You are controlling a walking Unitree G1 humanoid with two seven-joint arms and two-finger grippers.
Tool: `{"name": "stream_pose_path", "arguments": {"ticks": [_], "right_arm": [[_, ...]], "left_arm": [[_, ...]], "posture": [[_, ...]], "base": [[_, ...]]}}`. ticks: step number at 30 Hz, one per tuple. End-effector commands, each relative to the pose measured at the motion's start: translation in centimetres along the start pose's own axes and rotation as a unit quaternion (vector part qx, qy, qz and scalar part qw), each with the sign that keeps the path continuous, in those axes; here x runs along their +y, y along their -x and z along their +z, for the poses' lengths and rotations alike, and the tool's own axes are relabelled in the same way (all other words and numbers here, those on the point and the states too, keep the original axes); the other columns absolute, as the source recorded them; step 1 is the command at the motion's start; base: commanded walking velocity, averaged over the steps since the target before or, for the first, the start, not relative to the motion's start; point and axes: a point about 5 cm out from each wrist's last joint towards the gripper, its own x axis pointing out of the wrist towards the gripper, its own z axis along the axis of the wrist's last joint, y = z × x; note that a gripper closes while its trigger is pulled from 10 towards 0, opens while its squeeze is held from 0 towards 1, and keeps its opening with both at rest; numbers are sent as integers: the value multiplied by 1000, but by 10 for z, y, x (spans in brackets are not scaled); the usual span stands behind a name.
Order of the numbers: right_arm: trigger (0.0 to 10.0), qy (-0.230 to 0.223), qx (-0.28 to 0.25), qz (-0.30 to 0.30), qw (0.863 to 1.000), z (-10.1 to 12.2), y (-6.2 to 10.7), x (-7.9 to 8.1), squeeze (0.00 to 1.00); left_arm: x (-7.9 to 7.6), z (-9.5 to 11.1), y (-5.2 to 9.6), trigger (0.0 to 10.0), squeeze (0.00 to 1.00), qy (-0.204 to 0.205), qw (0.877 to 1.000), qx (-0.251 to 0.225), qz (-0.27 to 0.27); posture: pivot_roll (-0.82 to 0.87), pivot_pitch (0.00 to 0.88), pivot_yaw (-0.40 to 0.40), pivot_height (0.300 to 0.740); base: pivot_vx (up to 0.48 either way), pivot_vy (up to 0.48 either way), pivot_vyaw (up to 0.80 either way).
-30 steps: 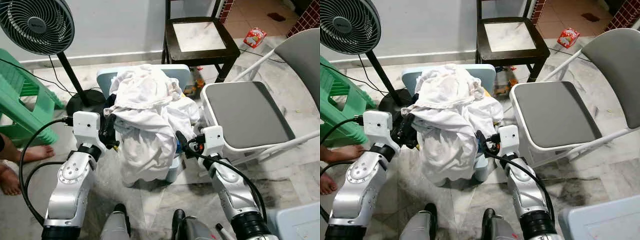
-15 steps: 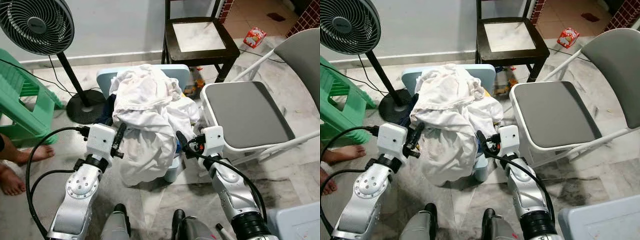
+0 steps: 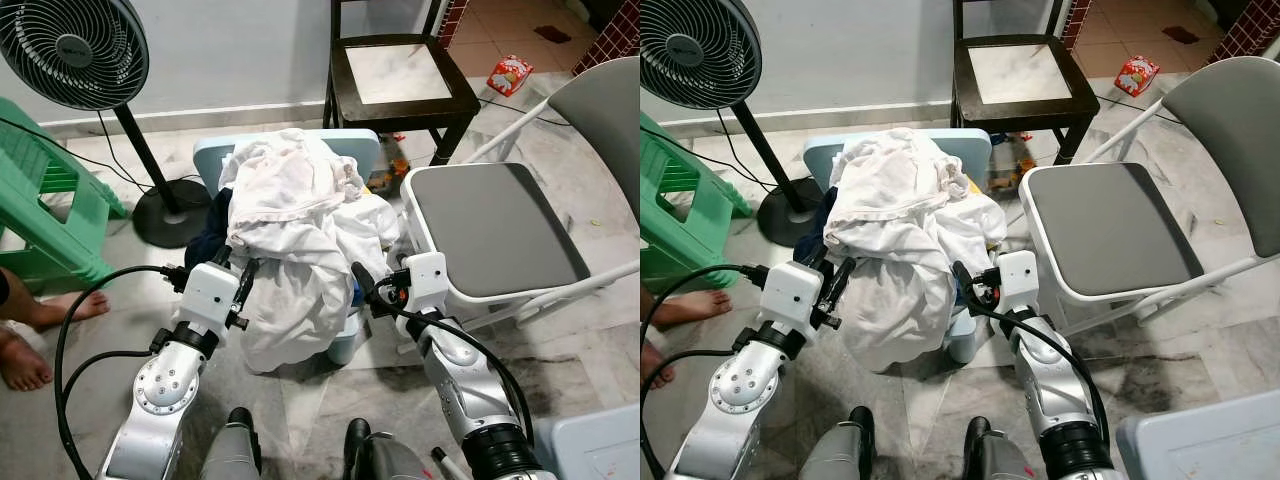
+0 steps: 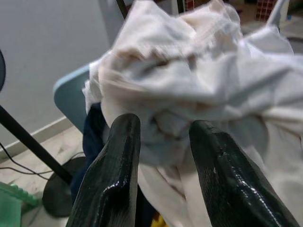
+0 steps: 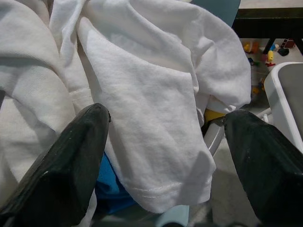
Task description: Hang hanger
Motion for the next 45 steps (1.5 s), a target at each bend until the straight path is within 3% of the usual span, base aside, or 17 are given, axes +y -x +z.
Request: {"name": "stream_pose_path", "arguments": {"ticks": [1, 8, 17, 21, 22, 29, 30, 31, 45], "right_arm": [[10000, -2, 10, -9, 1000, -6, 6, -2, 0], [10000, -2, 11, -9, 1000, -7, 6, -3, 0], [10000, -3, 13, -8, 1000, -7, 6, -3, 0], [10000, -2, 13, -7, 1000, -7, 6, -3, 0], [10000, -2, 13, -7, 1000, -8, 6, -3, 0], [10000, -1, 14, -6, 1000, -8, 5, -2, 0], [10000, -1, 14, -6, 1000, -8, 6, -2, 0], [10000, -1, 14, -7, 1000, -8, 6, -2, 0], [10000, -1, 13, -9, 1000, -8, 7, -3, 0]], "left_arm": [[-4, -9, 6, 10000, 0, -10, 1000, 18, -9], [3, -17, 10, 10000, 0, -34, 999, 33, 24], [1, -15, 16, 10000, 0, -43, 998, 18, 34], [8, -19, 24, 10000, 0, -53, 996, 19, 63], [10, -21, 24, 10000, 1000, -48, 996, 23, 71], [23, -30, 24, 10000, 1000, -53, 993, 36, 99], [24, -31, 23, 10000, 125, -56, 993, 38, 102], [27, -32, 23, 10000, 0, -57, 992, 40, 104], [43, -32, 6, 10000, 0, -70, 990, 29, 121]], "posture": [[257, 322, -54, 740], [257, 323, -53, 740], [260, 323, -53, 740], [262, 322, -56, 740], [263, 321, -56, 740], [259, 319, -55, 740], [258, 320, -56, 740], [256, 319, -56, 740], [246, 325, -57, 740]], "base": [[0, 0, 0], [0, 0, 0], [0, 0, 0], [0, 0, 0], [0, 0, 0], [0, 0, 0], [0, 0, 0], [0, 0, 0], [0, 0, 0]]}}
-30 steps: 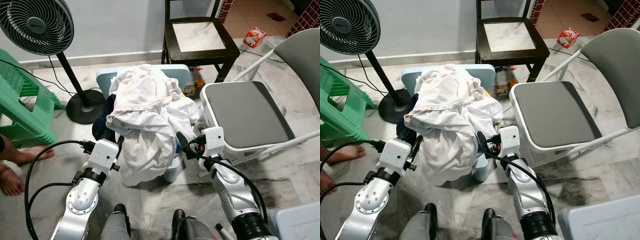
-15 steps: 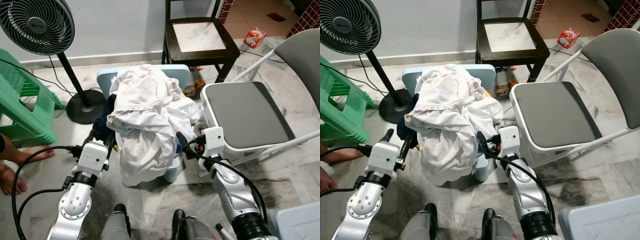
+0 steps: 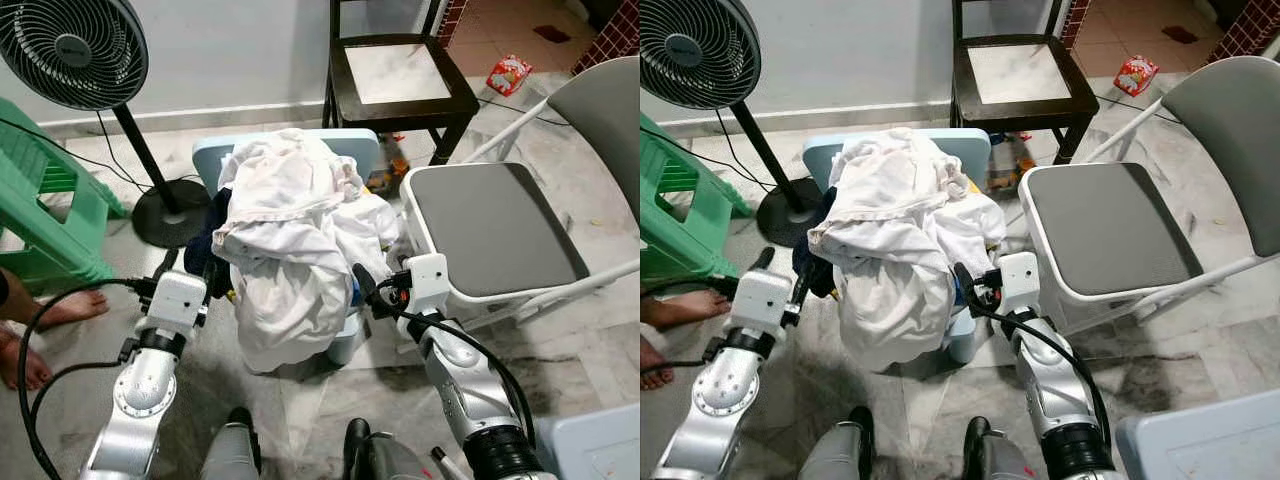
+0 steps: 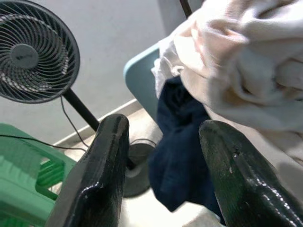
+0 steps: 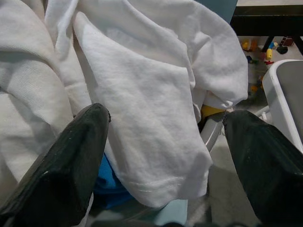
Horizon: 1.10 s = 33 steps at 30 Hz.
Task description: Hang hanger
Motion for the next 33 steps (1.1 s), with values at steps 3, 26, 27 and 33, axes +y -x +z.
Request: {"name": "stream_pose_path", "arguments": {"ticks": [3, 26, 27, 33], "right_arm": [[10000, -2, 11, -7, 1000, -6, 6, -1, 0], [10000, -2, 9, -13, 1000, -6, 7, -3, 0], [10000, -2, 10, -13, 1000, -6, 7, -3, 0], [10000, -2, 10, -12, 1000, -6, 6, -2, 0]], "left_arm": [[0, -6, 0, 10000, 0, -9, 1000, 7, -2], [-24, -4, 10, 10000, 1000, 35, 998, 0, -43], [-25, -4, 12, 10000, 1000, 36, 998, -1, -43], [-26, -2, 15, 10000, 1000, 34, 999, -4, -41]], "posture": [[241, 325, -56, 740], [238, 325, -49, 740], [239, 326, -50, 740], [245, 326, -52, 740]], "base": [[0, 0, 0], [0, 0, 0], [0, 0, 0], [0, 0, 0]]}}
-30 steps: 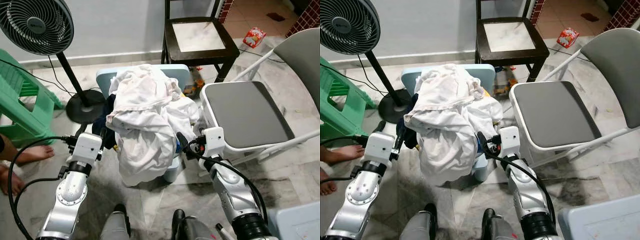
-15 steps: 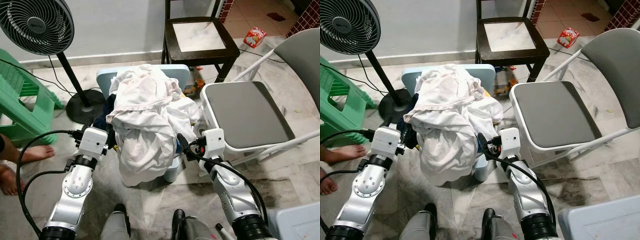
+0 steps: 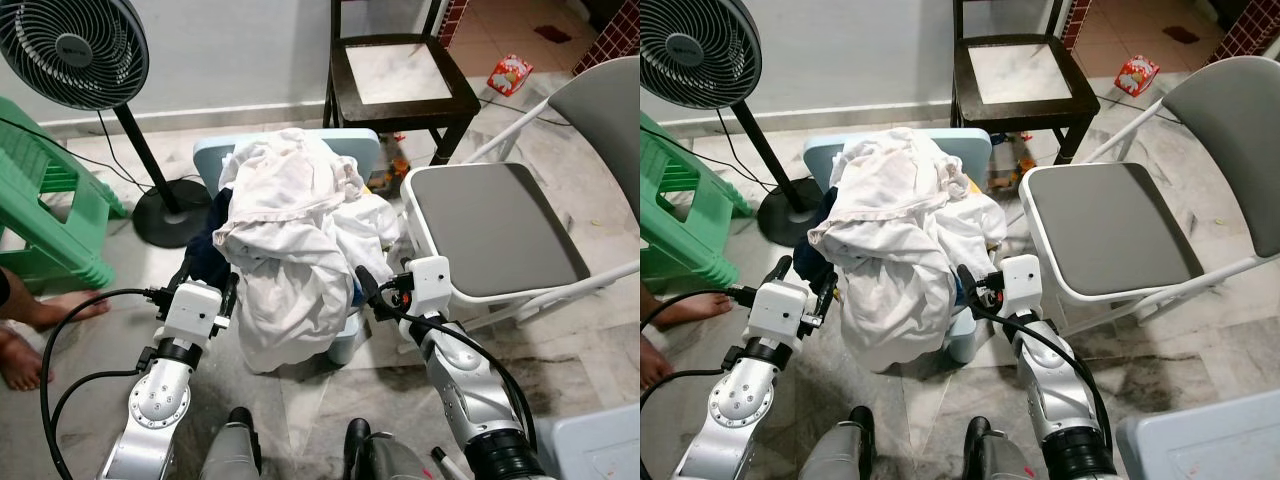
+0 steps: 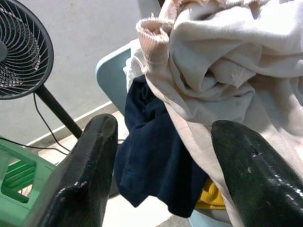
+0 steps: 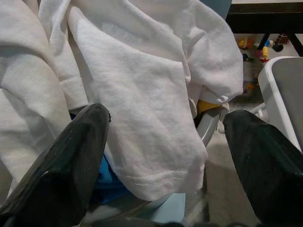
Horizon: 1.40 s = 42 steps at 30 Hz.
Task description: Hang hanger
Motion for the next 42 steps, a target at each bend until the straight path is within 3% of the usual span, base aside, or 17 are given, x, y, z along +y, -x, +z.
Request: {"name": "stream_pose_path", "arguments": {"ticks": [1, 3, 4, 5, 13, 23, 24, 27, 28, 29, 30, 31, 42], "right_arm": [[10000, -1, 8, -2, 1000, -4, 3, -1, 0], [10000, -1, 8, -2, 1000, -4, 3, -1, 0], [10000, -1, 7, -2, 1000, -4, 3, -1, 0], [10000, -1, 7, -1, 1000, -4, 3, -1, 0], [10000, -2, 7, -5, 1000, -4, 3, -1, 0], [10000, -3, 6, -8, 1000, -4, 3, -1, 0], [10000, -3, 6, -8, 1000, -4, 3, -1, 0], [10000, -3, 6, -8, 1000, -4, 3, -1, 0], [10000, -3, 6, -8, 1000, -4, 3, 0, 0], [10000, -3, 5, -7, 1000, -4, 3, 0, 0], [10000, -3, 5, -7, 1000, -4, 3, 0, 0], [10000, -3, 5, -7, 1000, -3, 3, 0, 0], [10000, -1, 3, -10, 1000, -2, 2, -2, 0]], "left_arm": [[0, 1, 2, 10000, 1000, -5, 1000, -1, 1], [1, 2, 0, 10000, 1000, -10, 1000, -3, 5], [3, 3, -2, 10000, 616, -12, 1000, -4, 6], [4, 4, -3, 10000, 0, -13, 1000, -5, 7], [14, 8, -15, 10000, 0, -20, 1000, -12, 18], [14, 13, -27, 9686, 0, -17, 999, -24, 20], [14, 14, -28, 4902, 0, -16, 999, -26, 20], [13, 15, -31, 4824, 0, -16, 999, -29, 20], [13, 16, -33, 3961, 0, -16, 999, -30, 19], [13, 16, -35, 1882, 0, -15, 999, -32, 19], [13, 16, -35, 1882, 0, -15, 999, -32, 19], [13, 17, -36, 0, 0, -14, 999, -33, 20], [13, 14, -41, 0, 0, -12, 999, -35, 21]], "posture": [[246, 326, -53, 740], [245, 326, -52, 740], [245, 326, -52, 740], [244, 326, -51, 740], [238, 324, -46, 740], [233, 323, -43, 740], [232, 323, -43, 740], [232, 322, -44, 740], [231, 321, -43, 740], [230, 319, -44, 740], [230, 319, -44, 740], [229, 317, -43, 740], [228, 314, -44, 740]], "base": [[0, 0, 0], [0, 0, 0], [0, 0, 0], [0, 0, 0], [0, 0, 0], [0, 0, 0], [0, 0, 0], [0, 0, 0], [0, 0, 0], [0, 0, 0], [0, 0, 0], [0, 0, 0], [0, 0, 0]]}}
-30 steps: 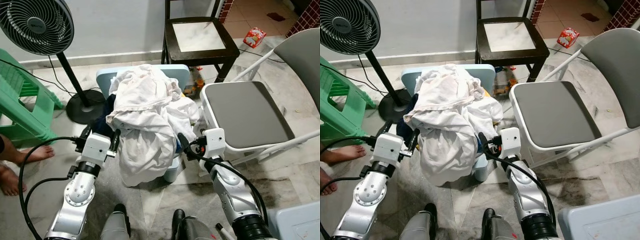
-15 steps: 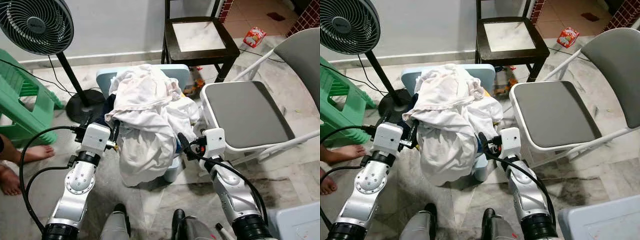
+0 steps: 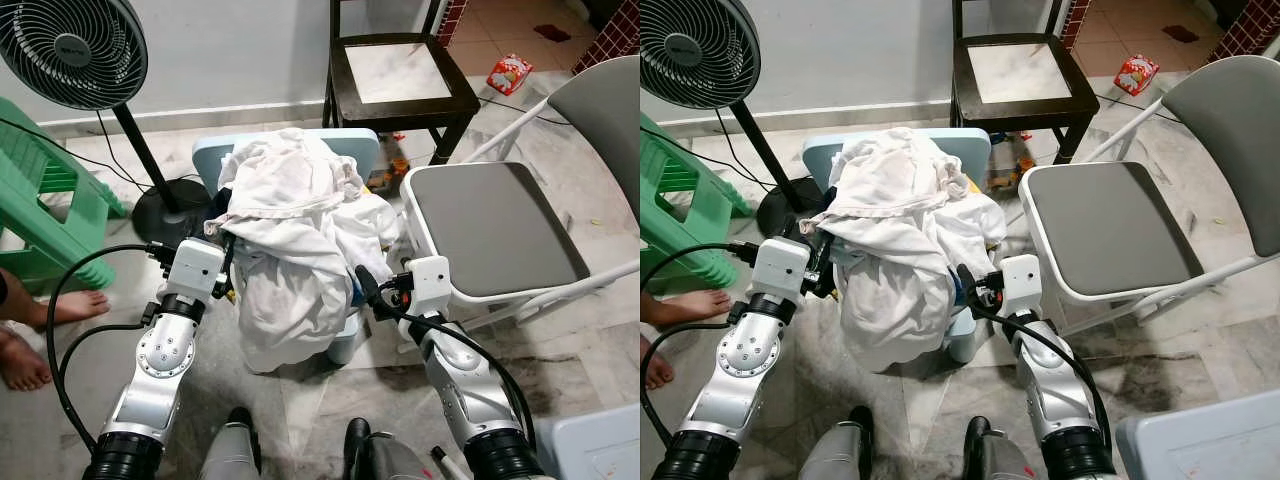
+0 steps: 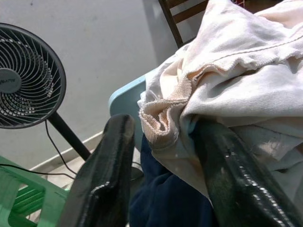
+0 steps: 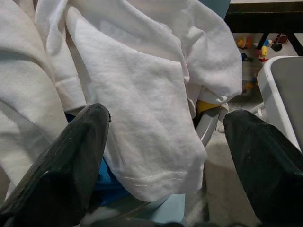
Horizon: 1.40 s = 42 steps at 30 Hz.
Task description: Hang hanger
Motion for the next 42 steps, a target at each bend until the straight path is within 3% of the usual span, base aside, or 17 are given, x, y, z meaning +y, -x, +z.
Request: {"name": "stream_pose_path", "arguments": {"ticks": [1, 24, 28, 33, 34, 38, 40, 42], "right_arm": [[10000, 0, 4, -8, 1000, -2, 3, -2, 0], [10000, -1, 3, -11, 1000, -2, 2, -3, 0], [10000, -1, 3, -10, 1000, -2, 1, -2, 0], [10000, 0, 1, -8, 1000, 0, -2, -2, 0], [10000, 0, -2, -9, 1000, 1, -3, -3, 0], [10000, -8, -20, -13, 1000, 7, -4, -4, 0], [10000, -10, -32, -16, 999, 11, -4, -5, 0], [10000, -18, -54, -41, 998, 18, -4, -12, 0]], "left_arm": [[0, -4, 2, 0, 0, 3, 1000, 5, 2], [1, -2, -4, 0, 0, 1, 1000, -6, 6], [5, 7, -9, 0, 0, -6, 1000, -18, 6], [0, 18, -11, 0, 0, 19, 999, -31, -22], [-6, 32, -13, 0, 0, 35, 997, -53, -50], [-7, 55, -14, 0, 0, 55, 992, -92, -71], [-4, 63, -14, 0, 0, 54, 991, -106, -64], [11, 73, -16, 0, 0, 31, 992, -123, 0]], "posture": [[228, 314, -44, 740], [225, 313, -39, 740], [238, 303, -42, 740], [242, 290, -47, 740], [244, 285, -49, 740], [248, 276, -45, 740], [251, 271, -41, 740], [256, 256, -25, 740]], "base": [[0, 0, 0], [0, 0, 0], [0, 0, 0], [0, 0, 0], [0, 0, 0], [0, 0, 0], [0, 0, 0], [0, 0, 0]]}}
